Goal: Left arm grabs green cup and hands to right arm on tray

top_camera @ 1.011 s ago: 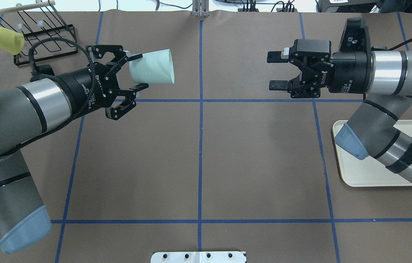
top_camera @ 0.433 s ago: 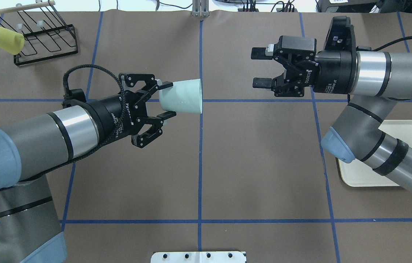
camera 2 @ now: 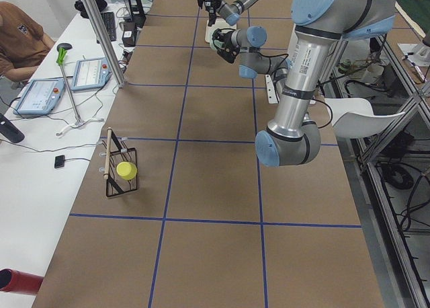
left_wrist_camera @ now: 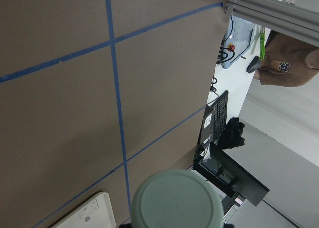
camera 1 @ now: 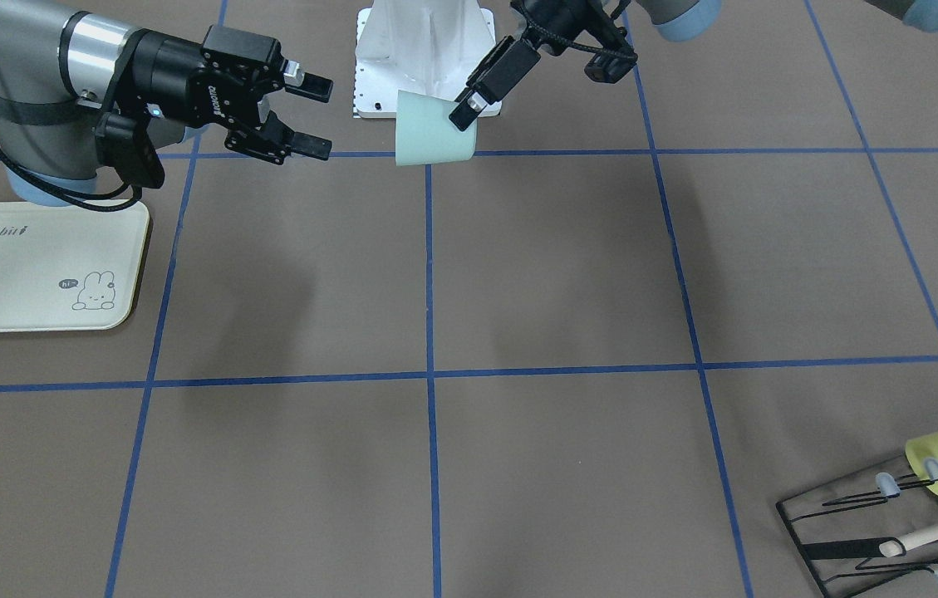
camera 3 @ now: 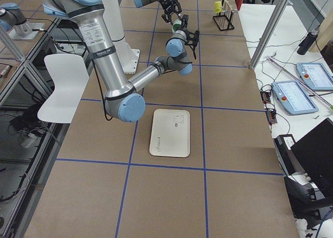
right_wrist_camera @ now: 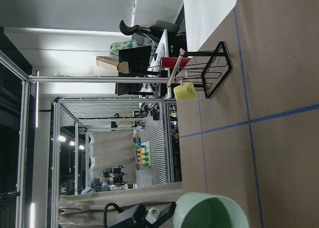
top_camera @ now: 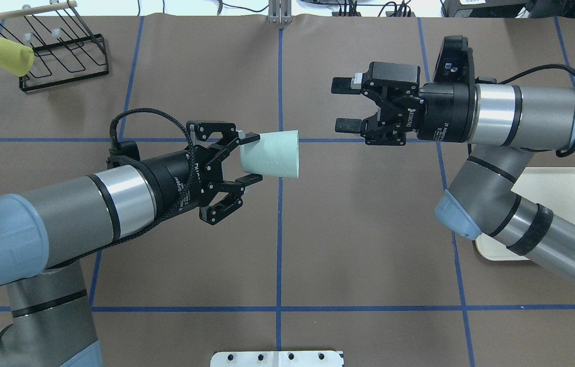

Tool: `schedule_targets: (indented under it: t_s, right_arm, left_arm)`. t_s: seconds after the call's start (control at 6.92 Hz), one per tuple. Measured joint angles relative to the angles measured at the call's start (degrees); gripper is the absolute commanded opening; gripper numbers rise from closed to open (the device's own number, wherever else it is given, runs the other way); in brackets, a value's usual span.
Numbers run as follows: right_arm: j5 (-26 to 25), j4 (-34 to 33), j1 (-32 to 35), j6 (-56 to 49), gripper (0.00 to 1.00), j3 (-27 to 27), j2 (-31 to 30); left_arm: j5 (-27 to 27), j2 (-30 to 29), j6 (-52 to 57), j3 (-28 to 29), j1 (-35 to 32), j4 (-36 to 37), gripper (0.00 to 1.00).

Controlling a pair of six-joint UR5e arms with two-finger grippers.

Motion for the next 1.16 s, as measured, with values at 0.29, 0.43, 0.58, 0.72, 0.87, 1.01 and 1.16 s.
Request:
schedule_targets:
  t_s: [0.29,0.43,0.58,0.72,0.87,1.01,1.16]
  right_arm:
    - [-0.3,-0.1,-1.2,0.0,0.95,-0.1,0.6]
    - [-0.4,-0.2,-1.7,-0.1,0.95,-0.5,1.0]
    - [-0.4,-0.3,-2.2,-0.1,0.94,-1.2,1.6]
    - [-0.4,-0.3,-2.6,-0.1,0.94,-1.8,2.0]
    - [-0.5,-0.3,-2.9,-0.1,0.94,-2.1,2.3]
    - [-0.5,-0.3,-3.2,-0.1,0.92,-2.3,2.5]
    - [-0.7,-0.4,-3.7,-0.1,0.89,-2.3,2.6]
  left_arm:
    - [0.0,-0.3,0.0,0.4,0.5,0.1,0.00]
    - [0.0,-0.6,0.0,0.5,0.6,0.2,0.00]
    - [0.0,-0.8,0.0,0.6,0.7,0.2,0.00]
    - [0.0,-0.8,0.0,0.6,0.7,0.2,0.00]
    - [0.0,-0.9,0.0,0.6,0.8,0.2,0.00]
    - [0.0,-0.9,0.0,0.6,0.8,0.2,0.00]
    - [0.0,-0.8,0.0,0.6,0.8,0.2,0.00]
